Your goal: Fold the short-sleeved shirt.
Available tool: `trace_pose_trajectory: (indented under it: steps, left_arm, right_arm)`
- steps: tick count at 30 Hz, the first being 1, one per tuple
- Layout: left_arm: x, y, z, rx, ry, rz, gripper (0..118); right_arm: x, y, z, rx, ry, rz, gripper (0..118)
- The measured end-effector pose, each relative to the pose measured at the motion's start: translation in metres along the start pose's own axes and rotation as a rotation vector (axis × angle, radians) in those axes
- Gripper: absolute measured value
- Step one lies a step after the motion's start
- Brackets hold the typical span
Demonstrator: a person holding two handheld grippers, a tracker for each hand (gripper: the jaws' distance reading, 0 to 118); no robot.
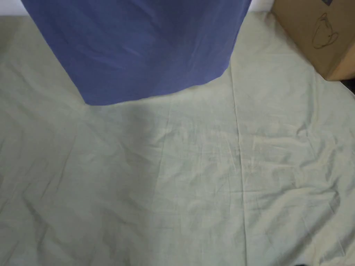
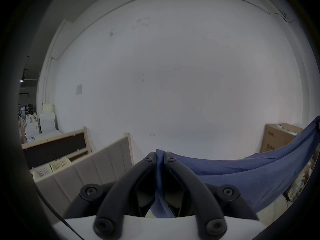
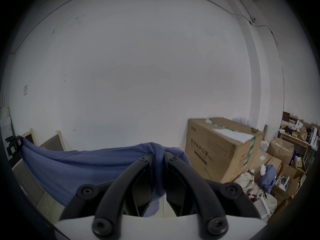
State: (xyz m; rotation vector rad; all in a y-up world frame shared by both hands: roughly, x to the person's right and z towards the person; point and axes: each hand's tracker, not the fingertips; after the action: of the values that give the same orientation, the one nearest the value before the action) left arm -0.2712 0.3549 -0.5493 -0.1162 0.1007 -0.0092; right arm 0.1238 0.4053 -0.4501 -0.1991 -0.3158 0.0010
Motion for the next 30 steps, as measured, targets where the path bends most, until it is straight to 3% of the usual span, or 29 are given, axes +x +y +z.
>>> trace_pose_trajectory:
  steps: [4, 9, 15, 19, 22, 27, 30]
  left_arm:
    - [-0.003, -0.064, 0.016, -0.124, -0.039, 0.009, 4]
    - [-0.027, -0.161, 0.05, -0.334, -0.155, 0.118, 4]
    - [-0.059, -0.292, 0.114, -0.57, -0.205, 0.183, 4]
    - [-0.071, -0.37, 0.157, -0.706, -0.196, 0.151, 5]
    - [-0.075, -0.412, 0.187, -0.797, -0.16, 0.13, 5]
    - [-0.082, -0.435, 0.227, -0.829, -0.157, 0.114, 5]
    - [-0.091, -0.431, 0.239, -0.814, -0.141, 0.117, 5]
  right_arm:
    - [0.01, -0.066, 0.012, -0.113, 0.022, 0.051, 9]
    - [0.031, -0.17, 0.038, -0.267, 0.069, 0.113, 9]
    - [0.064, -0.321, 0.092, -0.484, 0.098, 0.065, 9]
    - [0.078, -0.413, 0.135, -0.624, 0.1, -0.007, 9]
    - [0.076, -0.466, 0.165, -0.704, 0.099, 0.003, 9]
    - [0.072, -0.507, 0.203, -0.737, 0.082, -0.011, 9]
    - [0.074, -0.507, 0.216, -0.732, 0.068, -0.061, 9]
